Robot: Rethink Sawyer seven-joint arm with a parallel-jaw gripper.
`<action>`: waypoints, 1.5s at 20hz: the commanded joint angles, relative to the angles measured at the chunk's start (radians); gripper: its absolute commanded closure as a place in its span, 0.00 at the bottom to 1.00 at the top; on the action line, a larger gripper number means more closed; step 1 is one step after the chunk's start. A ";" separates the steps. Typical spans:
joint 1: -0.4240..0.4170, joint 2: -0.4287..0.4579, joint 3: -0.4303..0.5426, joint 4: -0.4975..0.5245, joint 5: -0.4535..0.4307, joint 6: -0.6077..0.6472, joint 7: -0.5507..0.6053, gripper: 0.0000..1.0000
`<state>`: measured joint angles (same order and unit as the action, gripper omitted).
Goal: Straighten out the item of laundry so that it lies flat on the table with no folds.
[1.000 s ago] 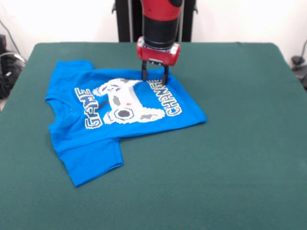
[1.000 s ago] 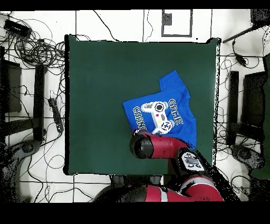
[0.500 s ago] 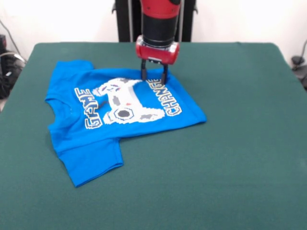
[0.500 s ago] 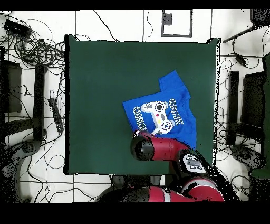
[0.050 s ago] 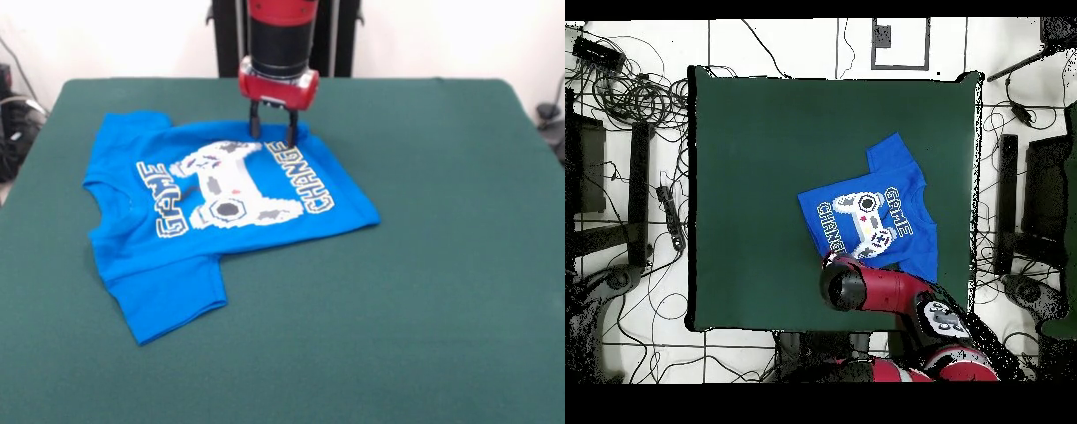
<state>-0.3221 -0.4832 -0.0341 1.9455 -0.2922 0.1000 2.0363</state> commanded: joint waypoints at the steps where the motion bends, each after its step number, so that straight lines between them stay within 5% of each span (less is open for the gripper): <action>1: 0.002 -0.001 0.043 0.045 -0.027 -0.004 0.082 0.00; 30: -0.022 0.033 0.022 0.116 -0.105 -0.103 0.103 0.00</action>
<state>-0.3495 -0.4974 -0.0383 2.0018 -0.3659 0.0508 2.0363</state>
